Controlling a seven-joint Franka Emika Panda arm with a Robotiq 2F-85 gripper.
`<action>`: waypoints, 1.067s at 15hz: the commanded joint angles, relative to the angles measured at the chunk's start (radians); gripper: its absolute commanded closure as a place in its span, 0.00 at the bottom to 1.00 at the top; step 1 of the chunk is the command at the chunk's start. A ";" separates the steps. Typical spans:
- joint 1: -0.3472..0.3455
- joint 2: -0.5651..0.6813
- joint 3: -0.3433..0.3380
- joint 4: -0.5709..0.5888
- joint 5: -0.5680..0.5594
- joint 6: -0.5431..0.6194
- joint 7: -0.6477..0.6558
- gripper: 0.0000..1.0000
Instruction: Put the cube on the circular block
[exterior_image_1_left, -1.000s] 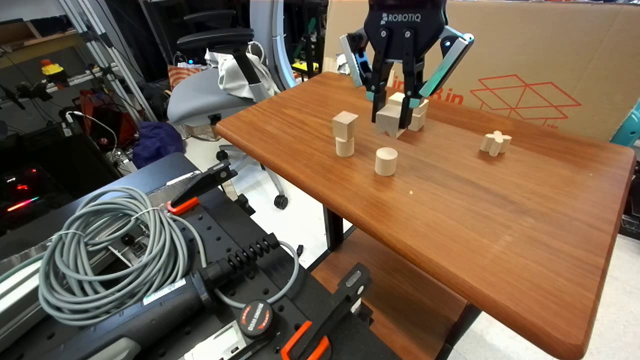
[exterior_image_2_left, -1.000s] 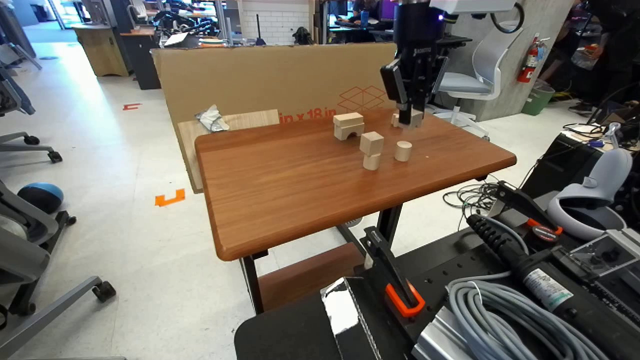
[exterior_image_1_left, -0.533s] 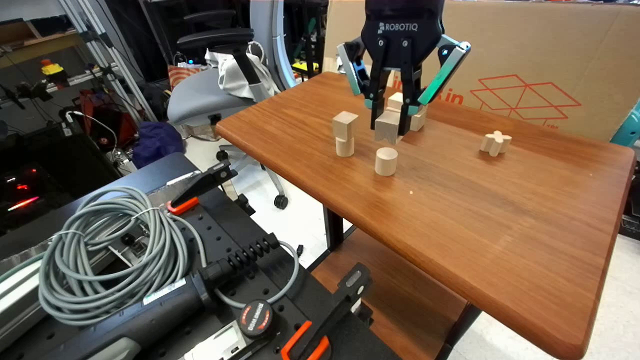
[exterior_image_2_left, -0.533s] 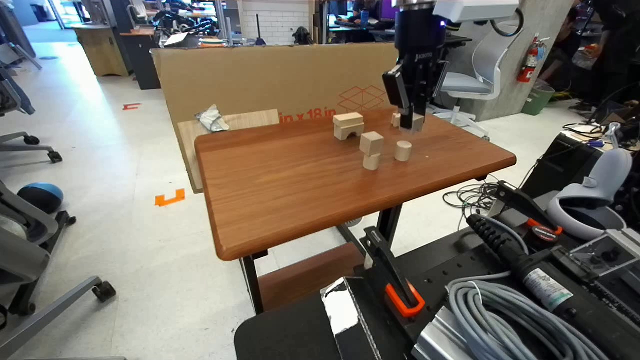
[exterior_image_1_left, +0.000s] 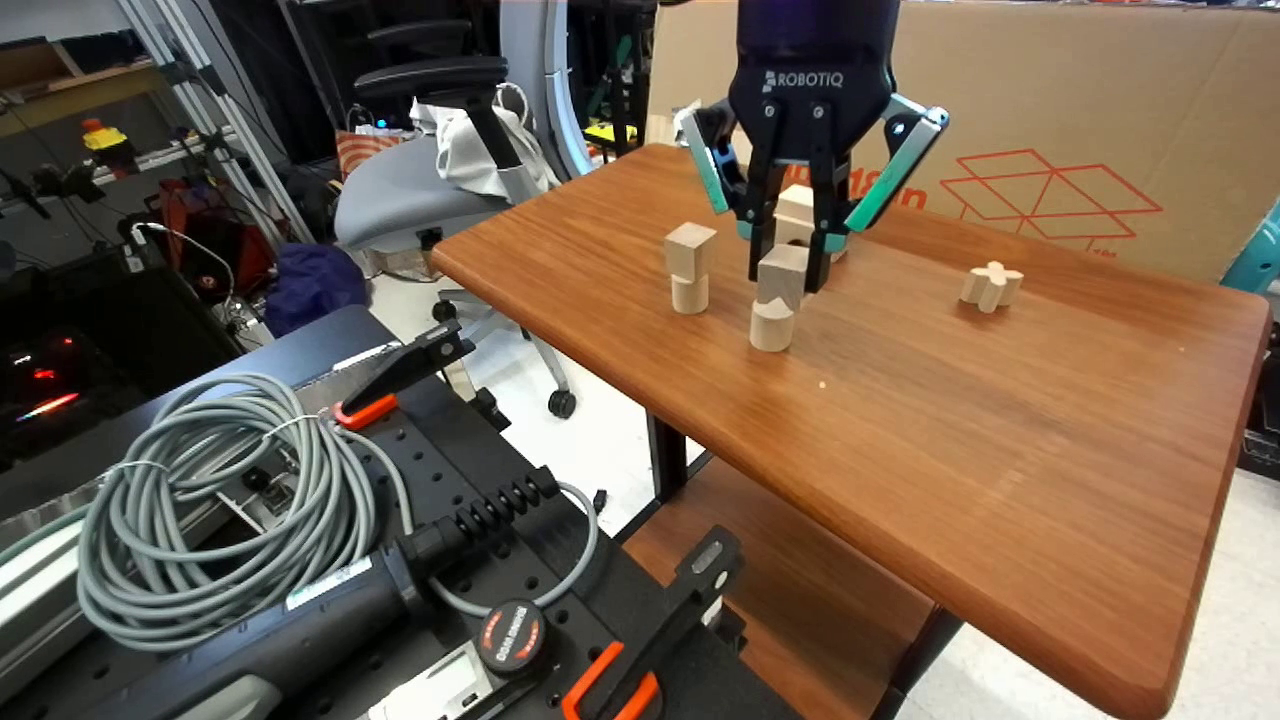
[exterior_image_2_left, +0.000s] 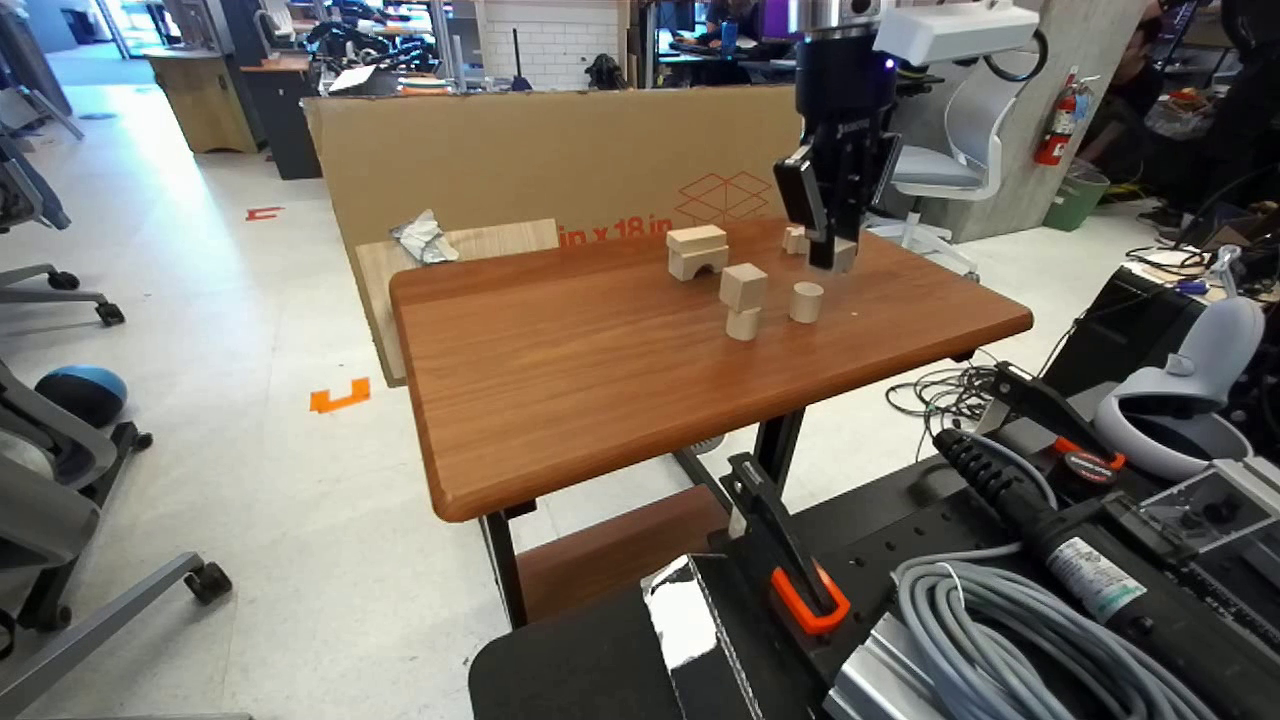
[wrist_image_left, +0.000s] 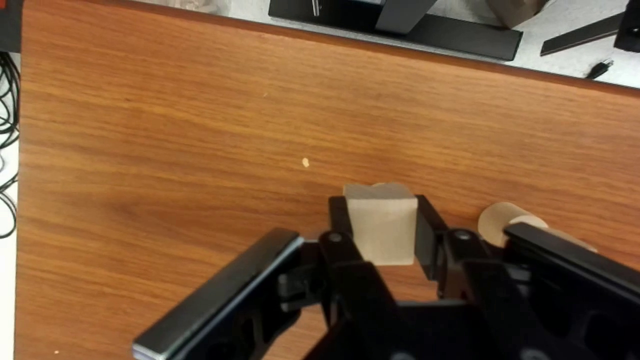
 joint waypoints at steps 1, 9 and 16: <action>-0.001 0.014 -0.001 -0.002 -0.024 0.029 0.008 0.92; 0.001 0.024 0.018 0.014 -0.002 0.035 0.005 0.92; 0.004 0.058 0.013 0.031 -0.010 0.027 0.014 0.92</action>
